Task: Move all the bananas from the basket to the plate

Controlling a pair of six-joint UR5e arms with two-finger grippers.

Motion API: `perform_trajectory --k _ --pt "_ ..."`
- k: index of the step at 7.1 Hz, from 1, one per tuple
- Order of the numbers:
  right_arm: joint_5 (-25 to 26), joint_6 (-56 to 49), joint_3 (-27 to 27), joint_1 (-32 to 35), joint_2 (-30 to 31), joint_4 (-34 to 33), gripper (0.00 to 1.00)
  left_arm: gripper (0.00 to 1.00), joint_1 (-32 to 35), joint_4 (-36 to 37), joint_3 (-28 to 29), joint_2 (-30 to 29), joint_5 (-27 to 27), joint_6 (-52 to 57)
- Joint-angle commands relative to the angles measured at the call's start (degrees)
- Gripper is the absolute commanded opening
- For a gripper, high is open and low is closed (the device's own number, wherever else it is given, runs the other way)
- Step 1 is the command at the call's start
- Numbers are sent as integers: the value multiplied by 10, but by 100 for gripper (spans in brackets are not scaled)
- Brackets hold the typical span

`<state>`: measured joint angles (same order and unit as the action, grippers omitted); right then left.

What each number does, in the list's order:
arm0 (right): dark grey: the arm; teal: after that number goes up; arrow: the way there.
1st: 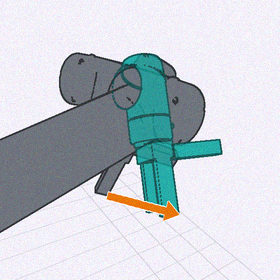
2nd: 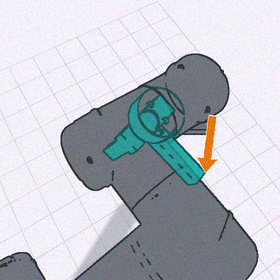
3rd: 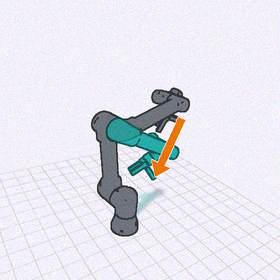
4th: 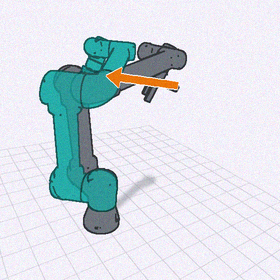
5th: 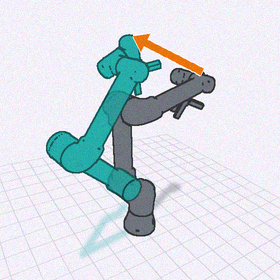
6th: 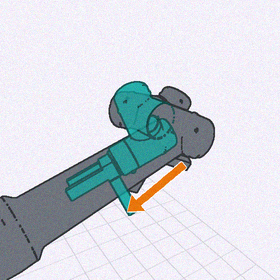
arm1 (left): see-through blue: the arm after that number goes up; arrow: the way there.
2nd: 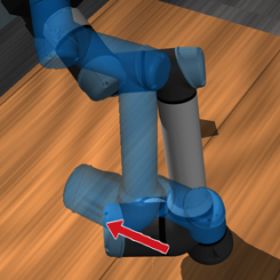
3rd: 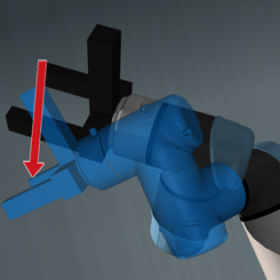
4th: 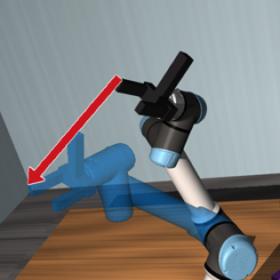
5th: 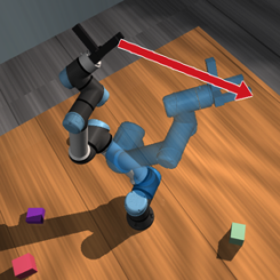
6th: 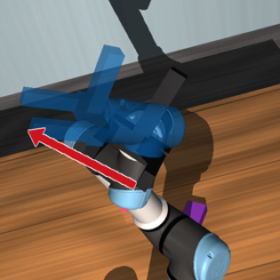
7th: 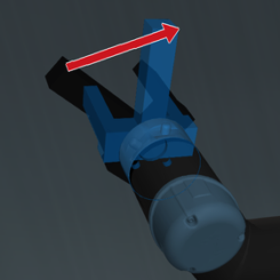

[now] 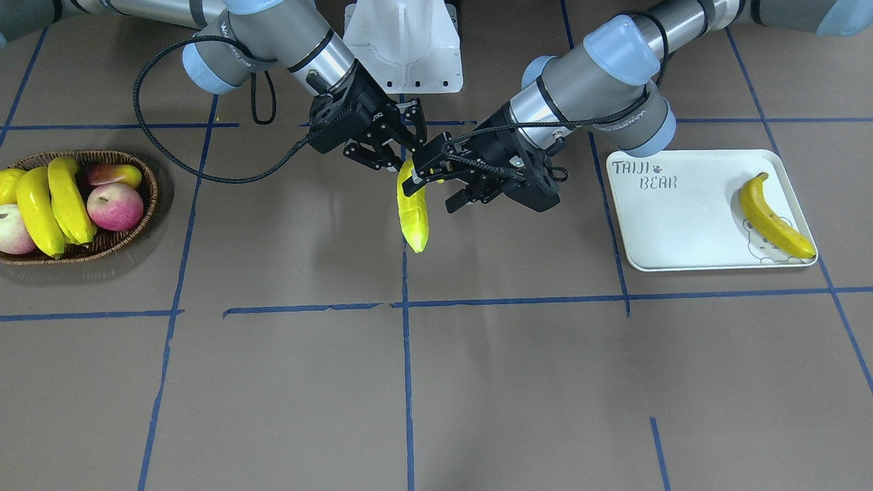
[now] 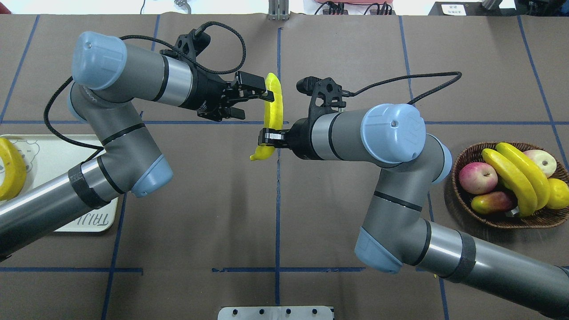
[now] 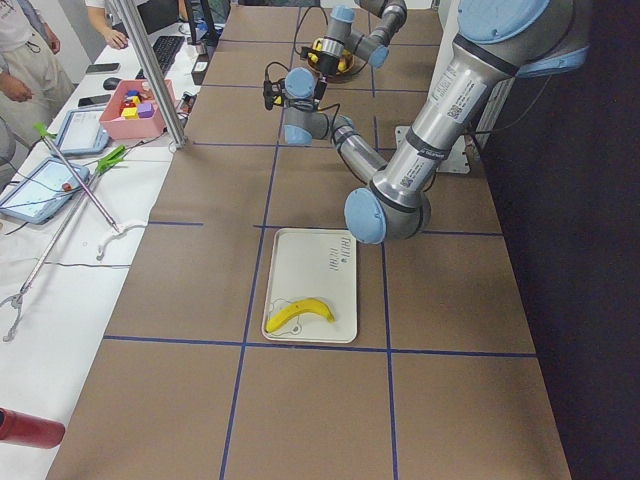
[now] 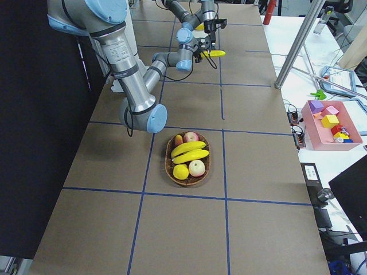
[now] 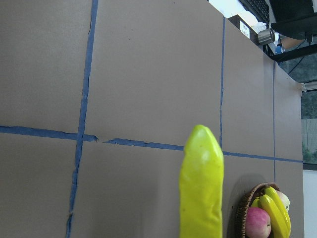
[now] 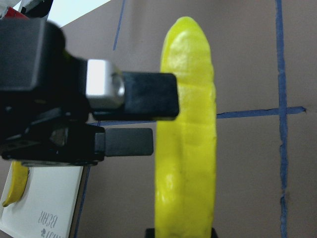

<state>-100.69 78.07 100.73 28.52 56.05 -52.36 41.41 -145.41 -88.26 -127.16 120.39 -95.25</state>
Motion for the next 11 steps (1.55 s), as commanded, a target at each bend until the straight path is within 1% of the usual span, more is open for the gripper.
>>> perform_trajectory --k 1,2,3,4,5,6,7,8,9,10,11 --pt "0 1 3 -7 -3 1 0 75 -6 1 0 -8 -1 -24" --pt "0 1 3 -7 -4 1 0 68 -8 1 0 -8 -2 -28" --pt "0 2 4 -7 -6 1 0 66 -12 1 0 -7 -3 -28" --pt "0 2 4 -7 -6 1 0 62 -12 2 0 -7 -3 -29" --pt "0 2 6 -7 -6 1 0 51 -12 2 0 -7 -3 -29" --pt "0 1 7 -7 -6 1 2 26 -12 4 -1 -6 -3 -28" --pt "-1 1 7 -6 -6 1 9 4 -12 4 0 -5 -3 -27" --pt "-1 1 8 -5 -6 1 23 0 -12 4 0 -3 -3 -27" --pt "0 0 8 -3 -6 3 81 0 -12 4 -1 -1 -4 -27" --pt "-1 2 10 -1 -6 4 99 0 -11 4 -1 0 -4 -27" --pt "-10 2 12 10 -5 2 100 0 -6 4 -1 1 -5 -28"
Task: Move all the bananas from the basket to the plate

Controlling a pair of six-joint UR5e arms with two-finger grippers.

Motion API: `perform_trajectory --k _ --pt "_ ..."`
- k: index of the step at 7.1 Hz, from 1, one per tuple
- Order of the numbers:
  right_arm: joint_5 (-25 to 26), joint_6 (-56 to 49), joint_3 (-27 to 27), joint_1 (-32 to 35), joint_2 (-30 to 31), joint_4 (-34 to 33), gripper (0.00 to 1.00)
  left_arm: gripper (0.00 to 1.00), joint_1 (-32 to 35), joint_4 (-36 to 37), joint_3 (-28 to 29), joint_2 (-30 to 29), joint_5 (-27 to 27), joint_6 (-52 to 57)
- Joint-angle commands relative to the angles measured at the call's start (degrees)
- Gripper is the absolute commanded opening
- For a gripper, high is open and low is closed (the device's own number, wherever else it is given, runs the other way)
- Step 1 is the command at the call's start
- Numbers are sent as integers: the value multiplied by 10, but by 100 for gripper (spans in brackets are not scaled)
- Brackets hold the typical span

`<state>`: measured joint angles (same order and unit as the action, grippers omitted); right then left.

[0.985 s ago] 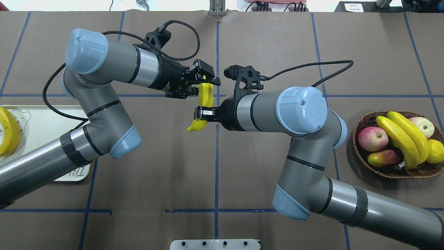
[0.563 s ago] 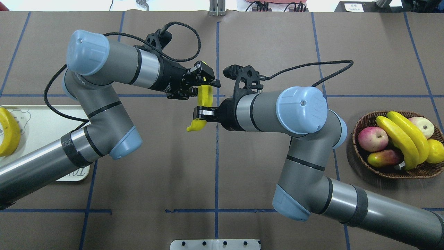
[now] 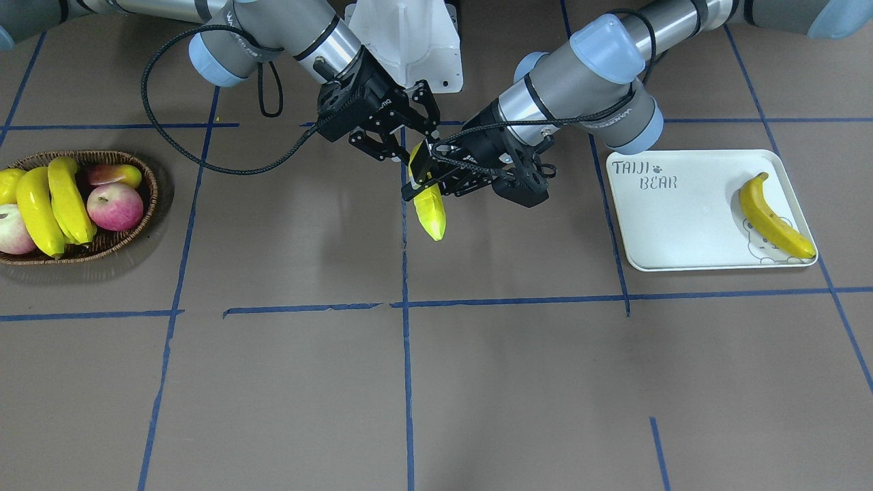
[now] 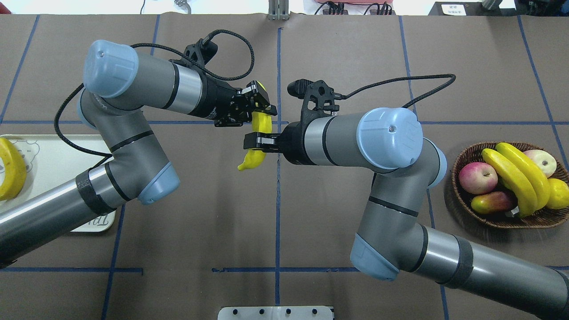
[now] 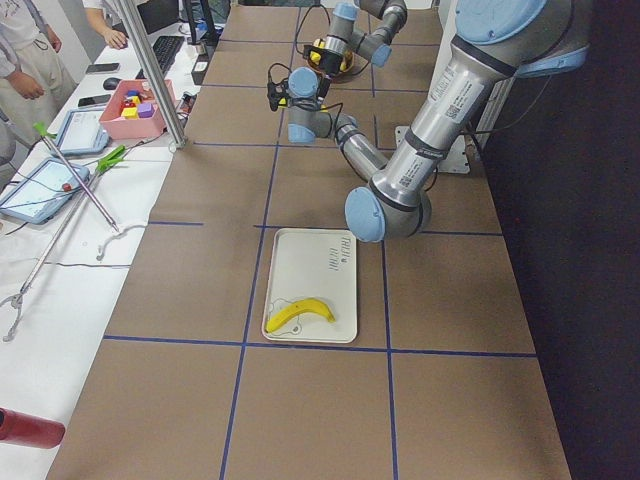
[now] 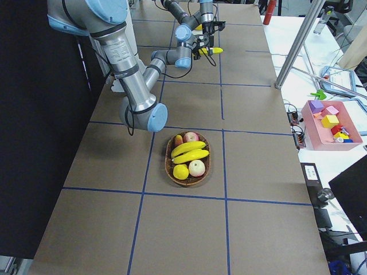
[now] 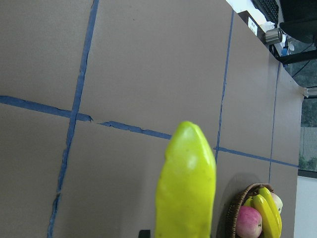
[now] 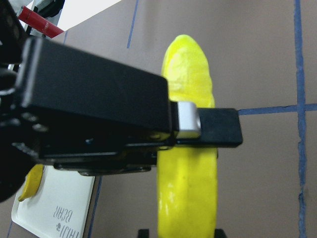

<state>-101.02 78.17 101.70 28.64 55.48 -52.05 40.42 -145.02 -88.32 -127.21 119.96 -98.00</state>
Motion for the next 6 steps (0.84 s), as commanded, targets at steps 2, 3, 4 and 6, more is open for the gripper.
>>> perform_trajectory --k 2,3,4,6 --pt "-123 -3 8 68 13 -8 100 0 6 0 0 27 -36 0" --pt "-184 -7 8 103 32 -9 100 0 10 0 -5 51 -30 4" --pt "-229 -9 7 139 47 -10 100 0 16 0 -15 87 -26 5" --pt "-260 -72 -2 178 102 -12 100 0 54 66 -65 181 -21 -1"
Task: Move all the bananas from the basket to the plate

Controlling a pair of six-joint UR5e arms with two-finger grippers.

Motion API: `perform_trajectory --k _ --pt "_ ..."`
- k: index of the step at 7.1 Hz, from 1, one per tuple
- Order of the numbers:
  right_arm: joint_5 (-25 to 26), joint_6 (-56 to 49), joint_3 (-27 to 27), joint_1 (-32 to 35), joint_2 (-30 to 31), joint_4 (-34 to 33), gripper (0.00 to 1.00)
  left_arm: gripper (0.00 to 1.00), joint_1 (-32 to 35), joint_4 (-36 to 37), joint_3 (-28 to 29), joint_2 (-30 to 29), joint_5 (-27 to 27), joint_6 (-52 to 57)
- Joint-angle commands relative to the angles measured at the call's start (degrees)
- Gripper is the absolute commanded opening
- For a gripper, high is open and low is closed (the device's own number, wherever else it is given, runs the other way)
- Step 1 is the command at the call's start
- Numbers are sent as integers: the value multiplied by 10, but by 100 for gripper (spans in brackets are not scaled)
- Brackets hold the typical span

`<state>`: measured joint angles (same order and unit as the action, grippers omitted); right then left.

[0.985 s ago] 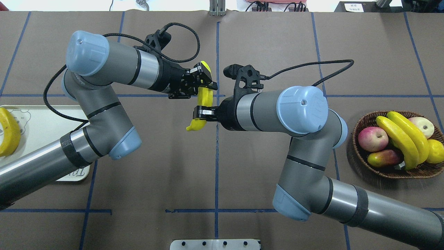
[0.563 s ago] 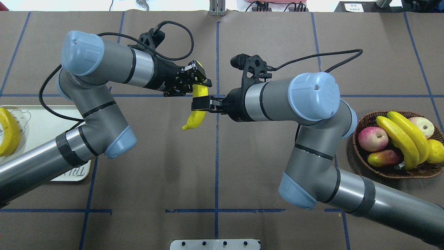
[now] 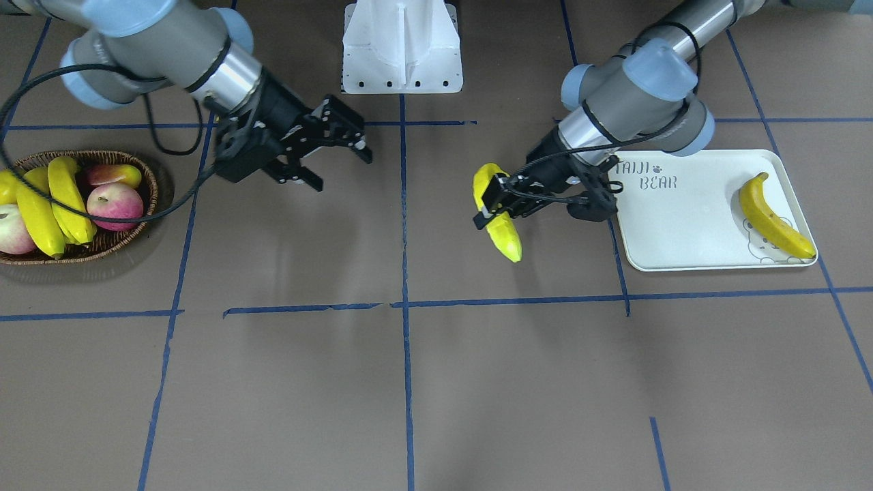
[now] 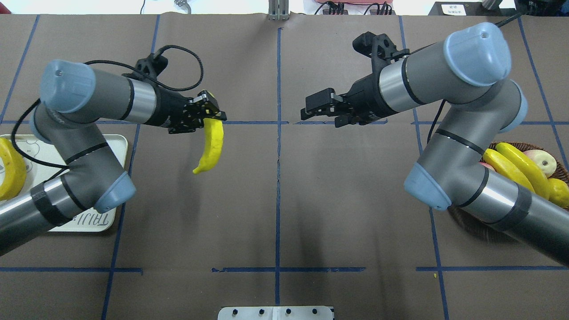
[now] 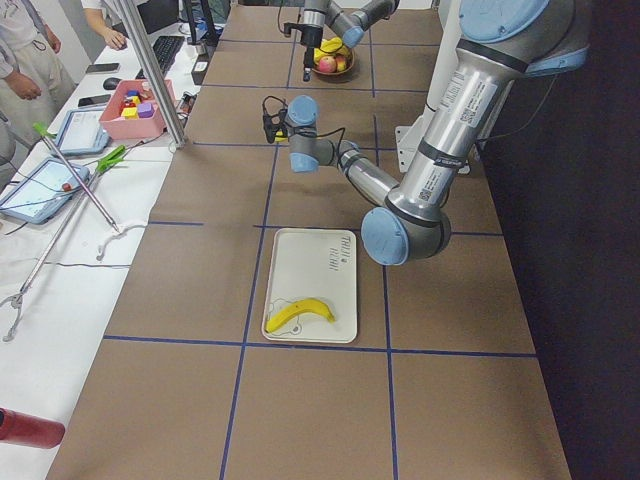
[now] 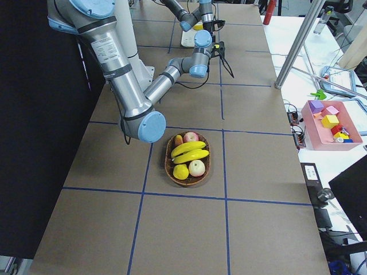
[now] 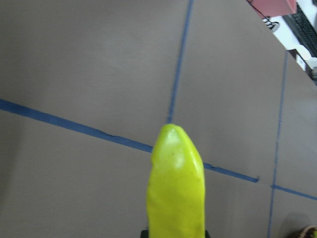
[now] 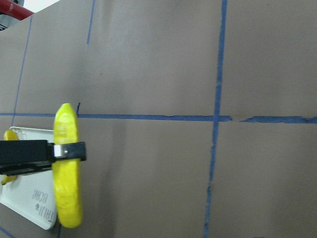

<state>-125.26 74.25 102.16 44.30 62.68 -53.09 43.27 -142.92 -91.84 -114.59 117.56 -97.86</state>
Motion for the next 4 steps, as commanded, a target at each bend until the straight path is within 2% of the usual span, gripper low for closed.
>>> perform_trajectory --k 1,3,4 --pt "-17 -46 -20 43 42 -13 100 0 46 99 -49 81 3 7" --pt "-15 -142 -22 64 46 -121 100 0 67 113 -42 165 13 34" --pt "-17 -194 -22 75 46 -164 100 0 80 159 -39 191 19 70"
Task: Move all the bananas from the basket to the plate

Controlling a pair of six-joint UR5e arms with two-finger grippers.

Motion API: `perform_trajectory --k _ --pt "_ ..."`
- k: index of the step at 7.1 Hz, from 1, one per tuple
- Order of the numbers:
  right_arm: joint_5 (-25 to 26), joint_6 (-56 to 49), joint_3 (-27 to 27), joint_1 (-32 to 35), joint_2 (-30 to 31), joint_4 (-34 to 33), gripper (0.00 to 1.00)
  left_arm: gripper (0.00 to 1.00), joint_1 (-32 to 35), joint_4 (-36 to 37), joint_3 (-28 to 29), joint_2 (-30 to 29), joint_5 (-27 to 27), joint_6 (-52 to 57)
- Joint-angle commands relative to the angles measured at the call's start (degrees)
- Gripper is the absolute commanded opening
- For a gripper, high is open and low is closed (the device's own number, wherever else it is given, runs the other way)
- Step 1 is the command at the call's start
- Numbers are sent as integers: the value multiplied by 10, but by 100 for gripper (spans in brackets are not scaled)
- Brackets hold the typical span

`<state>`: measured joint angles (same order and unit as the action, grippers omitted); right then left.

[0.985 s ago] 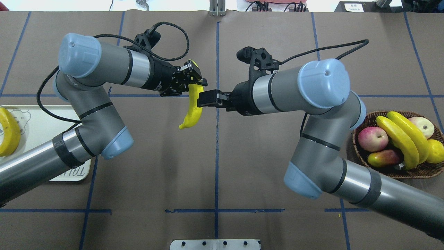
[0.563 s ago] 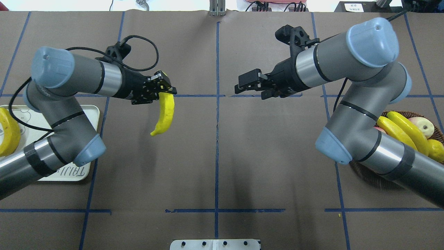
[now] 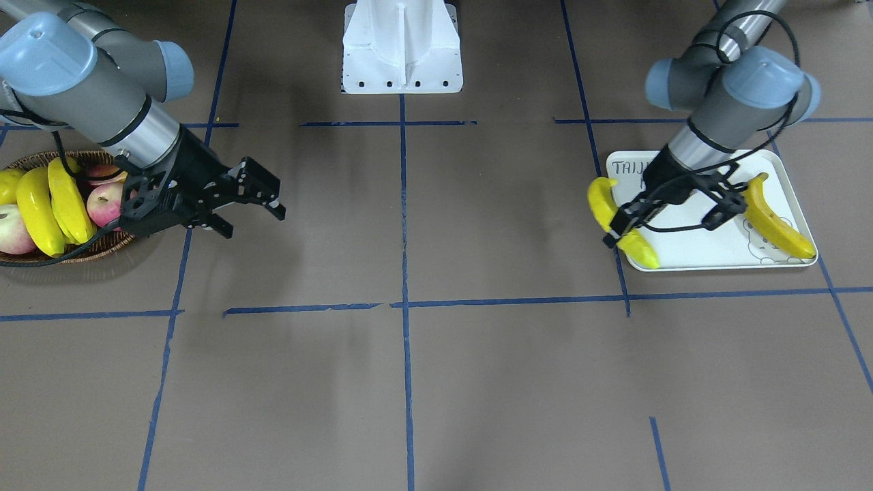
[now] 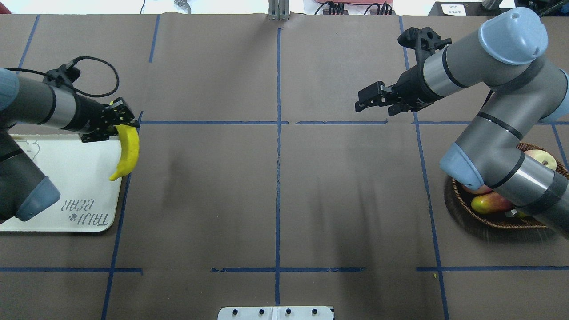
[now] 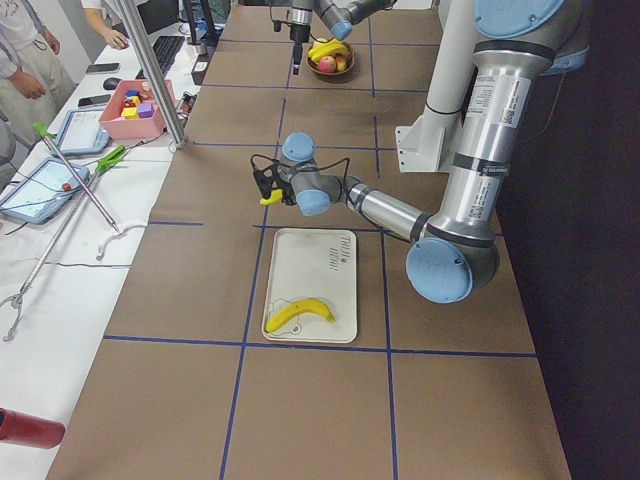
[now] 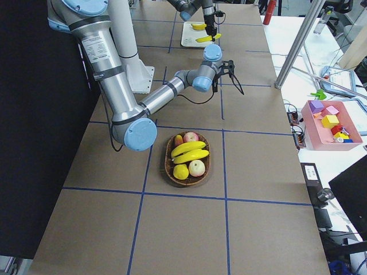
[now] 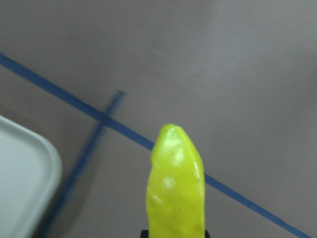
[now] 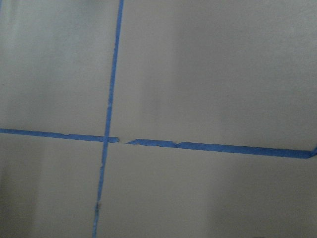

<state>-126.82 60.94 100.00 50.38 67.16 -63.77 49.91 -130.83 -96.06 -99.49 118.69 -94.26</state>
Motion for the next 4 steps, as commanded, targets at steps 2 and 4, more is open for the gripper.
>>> perform_trajectory --k 2,4 --pt "-2 -79 0 19 0 -72 100 3 40 92 4 89 5 102" --pt "-2 -79 4 19 1 -72 100 5 55 88 27 102 -6 120"
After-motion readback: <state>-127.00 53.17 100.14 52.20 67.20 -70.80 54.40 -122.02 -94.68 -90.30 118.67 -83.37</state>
